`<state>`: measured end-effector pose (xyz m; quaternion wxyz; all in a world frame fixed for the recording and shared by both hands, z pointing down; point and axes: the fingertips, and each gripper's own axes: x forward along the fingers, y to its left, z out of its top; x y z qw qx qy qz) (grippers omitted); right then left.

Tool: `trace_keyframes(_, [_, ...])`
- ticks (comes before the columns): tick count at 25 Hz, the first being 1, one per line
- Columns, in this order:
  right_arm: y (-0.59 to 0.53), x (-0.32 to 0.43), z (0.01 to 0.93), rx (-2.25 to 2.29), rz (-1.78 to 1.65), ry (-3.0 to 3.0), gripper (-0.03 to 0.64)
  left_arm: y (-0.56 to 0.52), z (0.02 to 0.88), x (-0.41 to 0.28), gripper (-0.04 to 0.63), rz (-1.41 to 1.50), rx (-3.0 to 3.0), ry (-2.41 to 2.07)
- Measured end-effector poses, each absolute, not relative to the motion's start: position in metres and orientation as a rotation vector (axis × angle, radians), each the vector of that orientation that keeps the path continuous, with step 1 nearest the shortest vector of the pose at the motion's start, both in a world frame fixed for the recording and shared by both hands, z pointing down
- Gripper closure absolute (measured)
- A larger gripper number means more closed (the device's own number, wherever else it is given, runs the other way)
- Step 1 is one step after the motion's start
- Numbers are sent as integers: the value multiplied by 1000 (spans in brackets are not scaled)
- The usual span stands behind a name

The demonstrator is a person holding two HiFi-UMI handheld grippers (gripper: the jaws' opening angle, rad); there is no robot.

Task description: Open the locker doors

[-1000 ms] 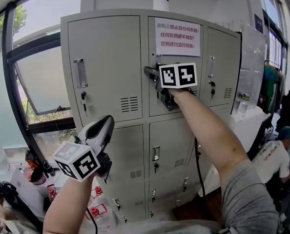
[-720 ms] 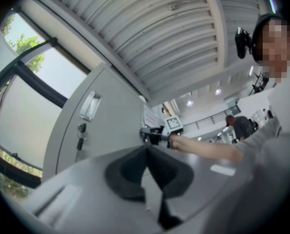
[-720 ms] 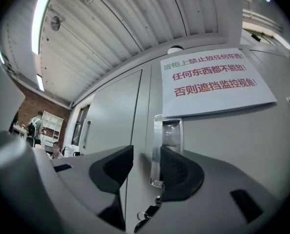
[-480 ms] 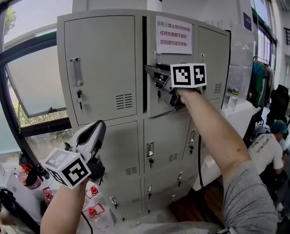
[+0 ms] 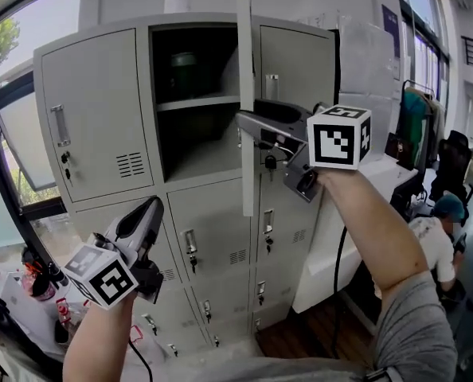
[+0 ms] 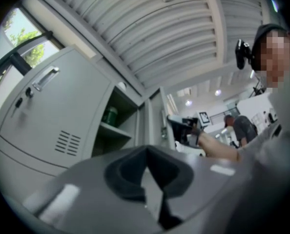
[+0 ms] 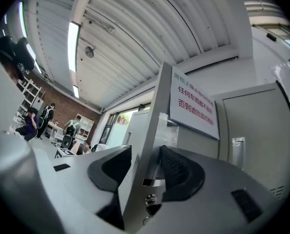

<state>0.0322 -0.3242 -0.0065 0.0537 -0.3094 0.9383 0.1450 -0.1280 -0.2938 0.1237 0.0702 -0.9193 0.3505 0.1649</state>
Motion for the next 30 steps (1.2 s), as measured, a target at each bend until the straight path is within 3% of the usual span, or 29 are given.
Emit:
trace_keyframes(9, [-335, 166, -6, -1038, 492, 2792, 445, -283, 138, -23, 591, 508, -2773, 1124])
trace_keyframes(22, [-333, 224, 14, -1059, 446, 2679, 444, -270, 152, 7, 591, 459, -2726, 1228])
trace_keyframes(30, [-289, 231, 167, -1020, 217, 2671, 440, -262, 209, 4, 591, 397, -2697, 1307])
